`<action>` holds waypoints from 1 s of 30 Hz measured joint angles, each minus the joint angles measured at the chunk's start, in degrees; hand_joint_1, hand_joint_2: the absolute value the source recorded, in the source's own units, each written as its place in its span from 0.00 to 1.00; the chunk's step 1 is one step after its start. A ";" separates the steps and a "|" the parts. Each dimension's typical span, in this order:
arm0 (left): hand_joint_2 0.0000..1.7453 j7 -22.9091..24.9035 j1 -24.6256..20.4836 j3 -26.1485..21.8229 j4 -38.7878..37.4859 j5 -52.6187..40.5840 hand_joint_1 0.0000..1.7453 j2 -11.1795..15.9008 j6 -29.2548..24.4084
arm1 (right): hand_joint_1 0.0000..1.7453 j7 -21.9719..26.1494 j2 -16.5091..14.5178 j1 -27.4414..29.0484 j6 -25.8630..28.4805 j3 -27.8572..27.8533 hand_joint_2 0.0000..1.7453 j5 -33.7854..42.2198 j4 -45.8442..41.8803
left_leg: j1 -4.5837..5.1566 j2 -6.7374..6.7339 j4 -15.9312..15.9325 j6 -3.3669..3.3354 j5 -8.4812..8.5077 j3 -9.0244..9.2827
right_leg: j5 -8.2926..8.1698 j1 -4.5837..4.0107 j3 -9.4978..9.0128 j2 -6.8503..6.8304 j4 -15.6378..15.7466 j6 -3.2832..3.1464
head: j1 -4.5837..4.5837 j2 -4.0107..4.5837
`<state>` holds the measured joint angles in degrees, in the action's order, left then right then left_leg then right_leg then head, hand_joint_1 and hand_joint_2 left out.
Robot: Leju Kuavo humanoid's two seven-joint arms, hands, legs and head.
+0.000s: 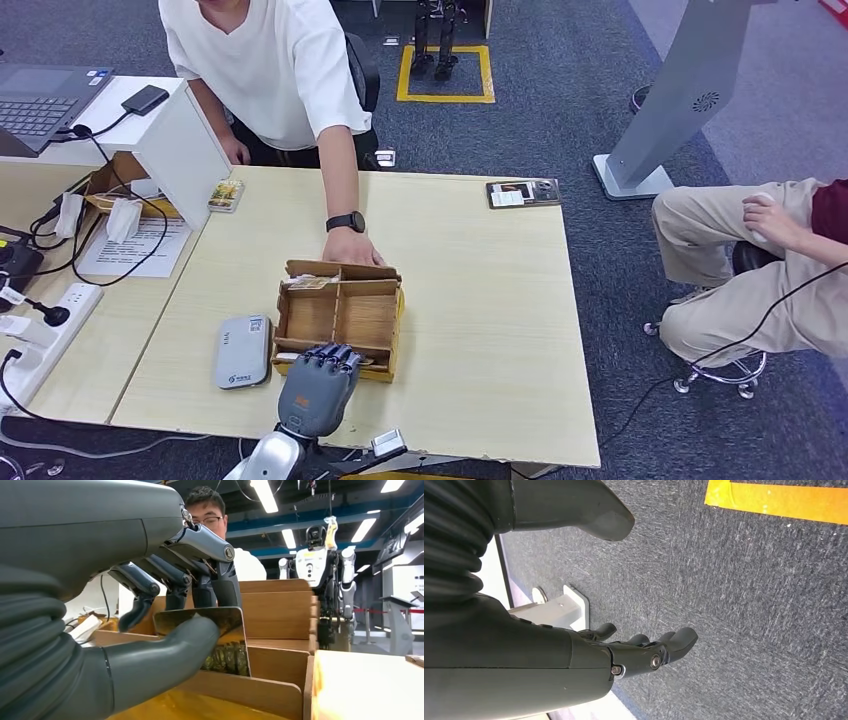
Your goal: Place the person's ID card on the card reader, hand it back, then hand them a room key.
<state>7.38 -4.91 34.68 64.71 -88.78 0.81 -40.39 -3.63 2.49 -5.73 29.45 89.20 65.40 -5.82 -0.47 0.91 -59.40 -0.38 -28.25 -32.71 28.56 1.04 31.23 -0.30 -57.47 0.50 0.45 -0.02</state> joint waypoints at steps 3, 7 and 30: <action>1.00 0.01 -0.30 0.04 -0.39 0.00 0.99 -0.16 0.00 | 0.00 0.00 0.00 -0.01 -0.03 0.00 1.00 0.00 -0.02 | 0.00 0.00 0.00 0.00 0.00 0.04 | 0.00 0.00 -0.04 0.00 0.00 0.00 | -0.01 0.01; 1.00 0.01 -0.57 0.10 -1.32 0.00 0.89 -0.38 0.00 | 0.00 0.00 0.00 -0.01 -0.03 0.00 1.00 -0.01 -0.02 | 0.00 0.01 0.00 0.00 0.00 0.08 | 0.00 0.00 -0.10 -0.01 0.00 0.00 | 0.01 0.00; 1.00 1.04 2.57 0.48 0.70 0.02 1.00 -0.27 -0.03 | 0.00 -0.47 -0.07 0.08 -0.04 0.00 1.00 -1.42 -0.13 | -0.01 0.02 0.00 0.00 0.01 0.07 | 0.00 -0.01 -0.07 -0.03 0.00 0.00 | -0.01 0.01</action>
<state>8.41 -2.34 35.16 65.41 -88.77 0.54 -40.42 -4.10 2.42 -5.64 29.41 89.20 63.98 -5.95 -0.48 0.93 -59.40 -0.38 -28.24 -32.64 28.55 1.03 31.16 -0.33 -57.47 0.50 0.44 -0.01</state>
